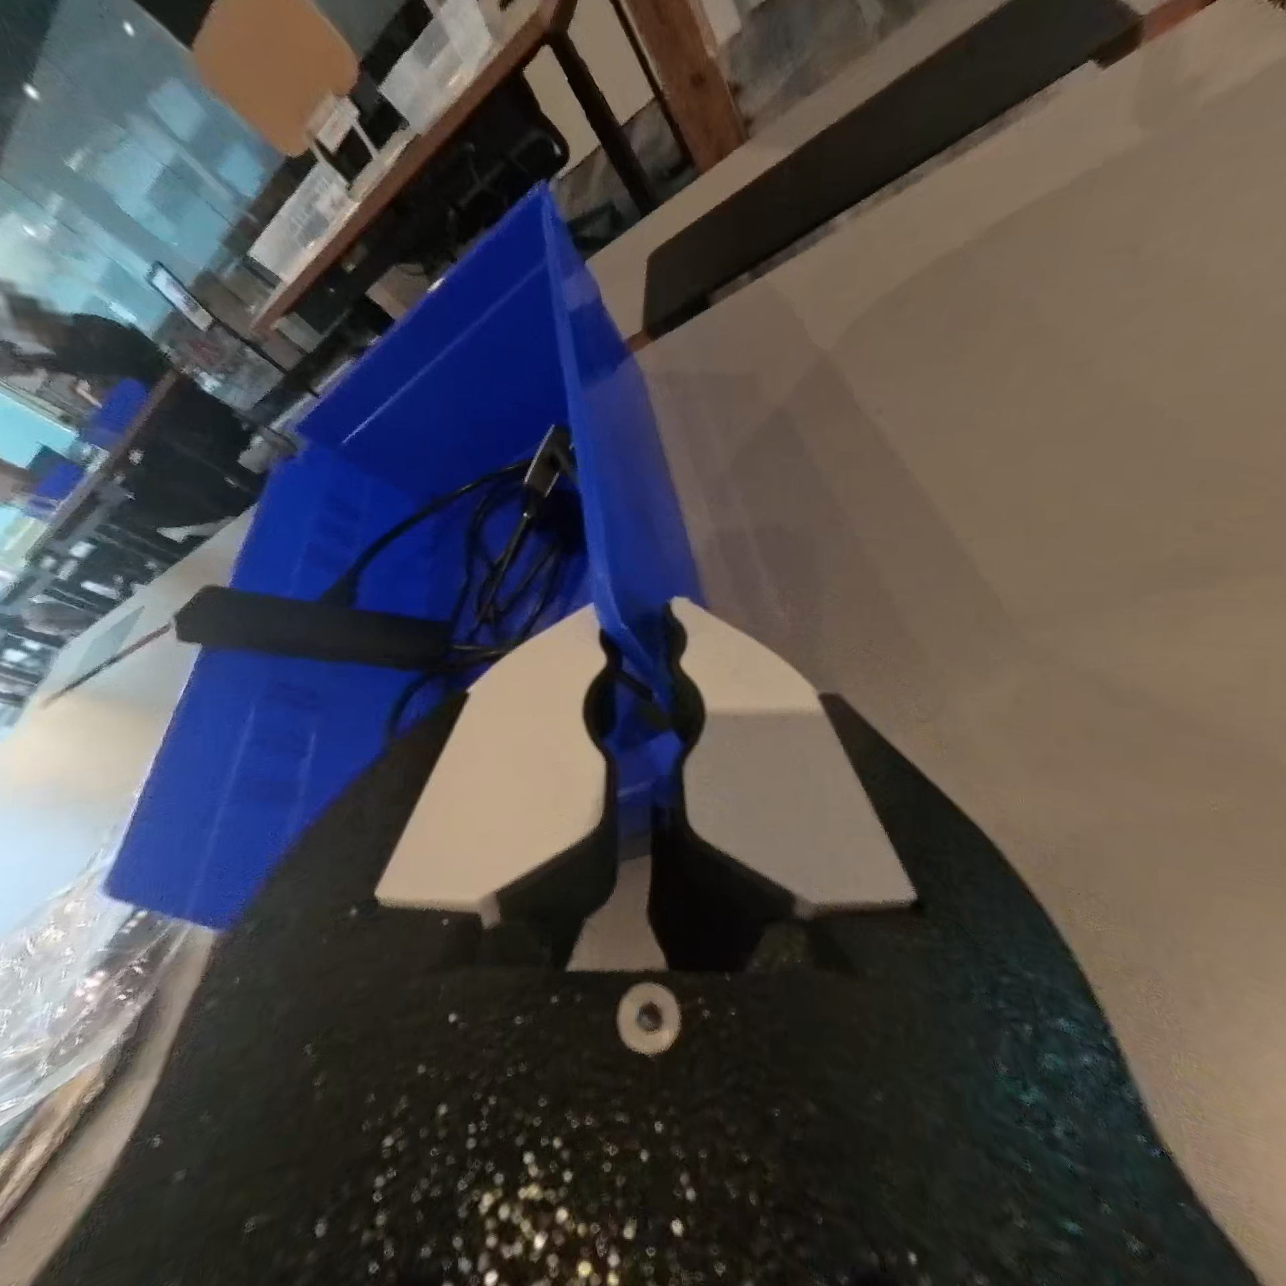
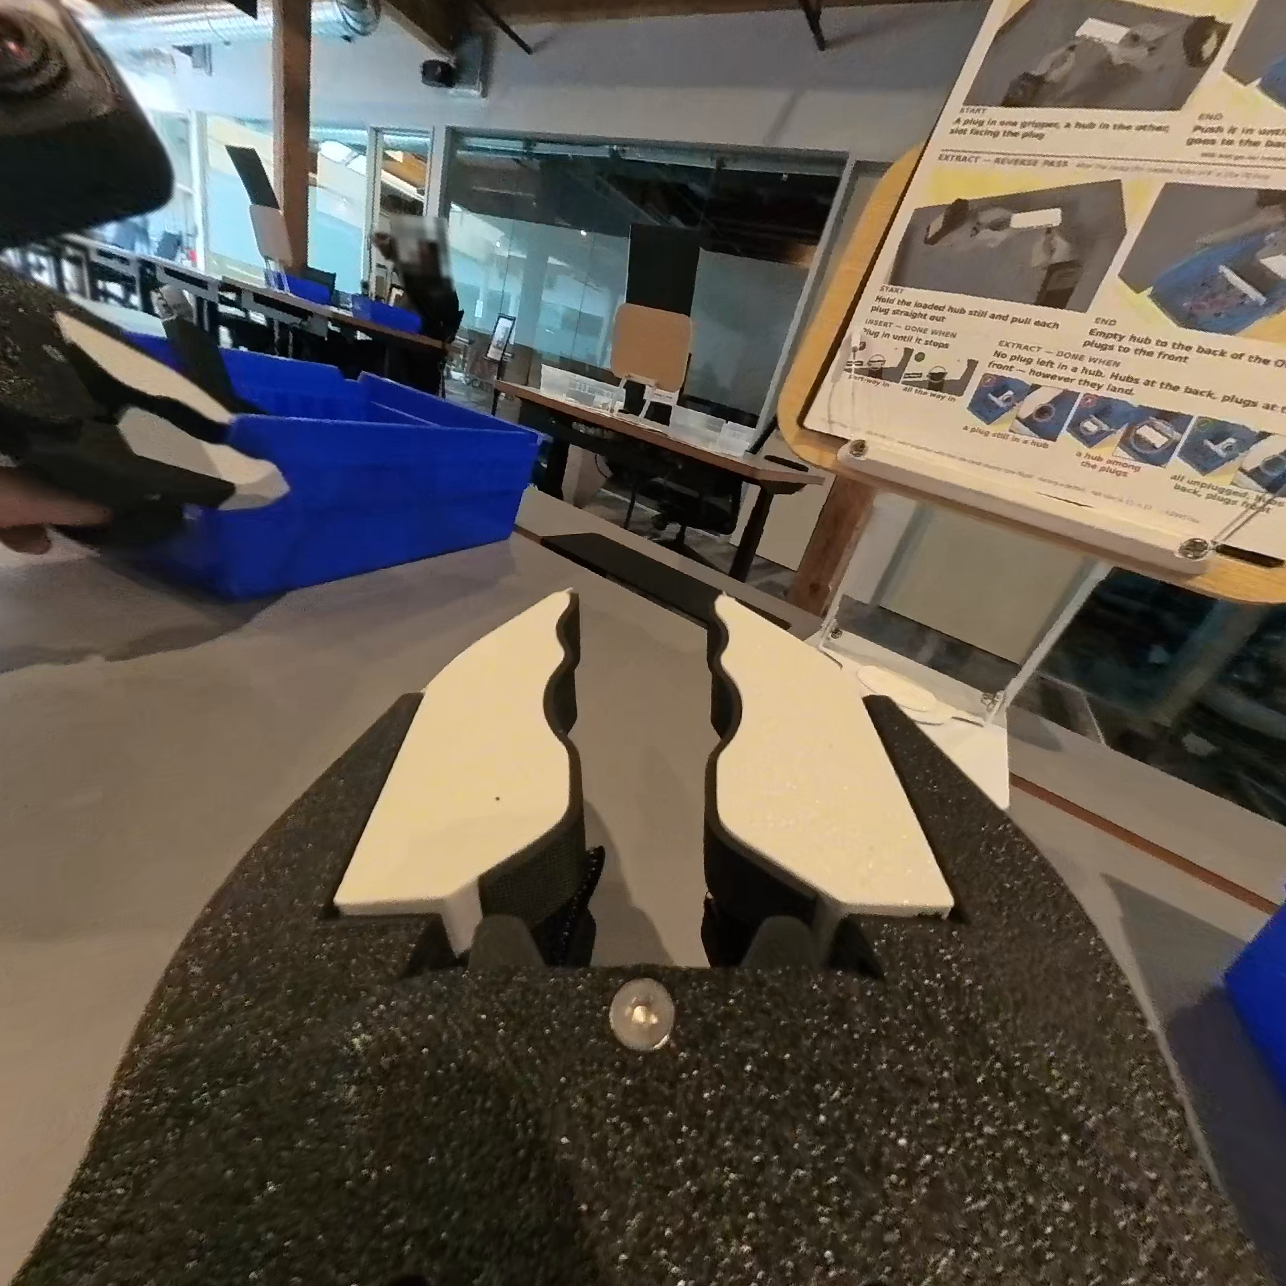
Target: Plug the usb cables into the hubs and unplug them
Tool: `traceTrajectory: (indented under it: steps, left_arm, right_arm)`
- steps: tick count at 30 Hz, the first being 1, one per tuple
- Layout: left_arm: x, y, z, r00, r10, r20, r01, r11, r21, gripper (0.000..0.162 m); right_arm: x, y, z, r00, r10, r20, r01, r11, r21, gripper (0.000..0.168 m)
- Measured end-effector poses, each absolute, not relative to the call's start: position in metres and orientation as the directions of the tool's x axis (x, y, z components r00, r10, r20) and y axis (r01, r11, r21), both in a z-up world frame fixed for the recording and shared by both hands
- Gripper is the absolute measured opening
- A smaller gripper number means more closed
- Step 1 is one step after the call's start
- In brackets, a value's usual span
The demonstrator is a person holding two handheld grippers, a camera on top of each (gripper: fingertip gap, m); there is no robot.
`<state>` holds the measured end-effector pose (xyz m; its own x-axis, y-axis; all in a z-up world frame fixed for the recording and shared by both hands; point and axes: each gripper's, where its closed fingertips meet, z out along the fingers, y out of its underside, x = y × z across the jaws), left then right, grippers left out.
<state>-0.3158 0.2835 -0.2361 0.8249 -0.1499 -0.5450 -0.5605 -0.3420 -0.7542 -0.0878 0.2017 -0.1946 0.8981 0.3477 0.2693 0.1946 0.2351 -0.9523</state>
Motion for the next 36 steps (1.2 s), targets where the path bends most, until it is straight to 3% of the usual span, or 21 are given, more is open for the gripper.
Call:
traceTrajectory:
  steps: [7,8,9,10,11,16,21,28,31,33,36]
  left_arm:
    - [-0.336,0.265,-0.238,0.919,-0.251,-0.303,-0.384,-0.406,-0.829,0.005]
    - [-0.336,0.26,-0.235,0.921,-0.282,-0.268,-0.366,-0.399,-0.841,0.013]
    - [-0.334,0.254,-0.227,0.92,-0.324,-0.222,-0.341,-0.377,-0.861,0.041]
    - [-0.333,0.249,-0.215,0.917,-0.357,-0.18,-0.309,-0.348,-0.885,0.055]
    - [-0.337,0.246,-0.2,0.913,-0.374,-0.164,-0.291,-0.314,-0.904,0.057]
    - [-0.381,0.279,-0.125,0.892,-0.403,-0.204,-0.314,-0.23,-0.921,0.041]
    - [-0.382,0.33,-0.104,0.795,-0.561,-0.229,-0.43,-0.257,-0.865,0.045]
    - [-0.36,0.355,-0.161,0.711,-0.658,-0.247,-0.468,-0.182,-0.865,0.035]
    - [-0.374,0.368,-0.196,0.734,-0.652,-0.188,-0.497,-0.327,-0.804,0.039]
    - [-0.37,0.366,-0.207,0.694,-0.704,-0.152,-0.505,-0.325,-0.8,0.039]
    - [-0.368,0.36,-0.226,0.616,-0.768,-0.175,-0.595,-0.307,-0.743,0.054]
  right_arm:
    - [-0.083,0.202,-0.192,0.908,0.352,0.225,0.147,0.235,-0.961,0.033]
    - [-0.083,0.202,-0.192,0.909,0.353,0.222,0.144,0.233,-0.962,0.033]
    - [-0.083,0.202,-0.192,0.91,0.352,0.219,0.143,0.231,-0.962,0.032]
    - [-0.083,0.203,-0.192,0.91,0.352,0.218,0.142,0.23,-0.963,0.032]
    - [-0.083,0.203,-0.192,0.91,0.353,0.218,0.141,0.23,-0.963,0.032]
    - [-0.09,0.205,-0.193,0.899,0.369,0.237,0.158,0.232,-0.96,0.03]
    - [-0.096,0.205,-0.195,0.886,0.374,0.274,0.194,0.239,-0.951,0.028]
    - [-0.088,0.208,-0.192,0.912,0.328,0.247,0.173,0.238,-0.956,0.027]
    - [-0.086,0.21,-0.191,0.919,0.324,0.225,0.151,0.237,-0.96,0.027]
    - [-0.086,0.209,-0.19,0.918,0.329,0.223,0.147,0.241,-0.959,0.027]
    - [-0.089,0.208,-0.191,0.912,0.336,0.237,0.158,0.246,-0.956,0.025]
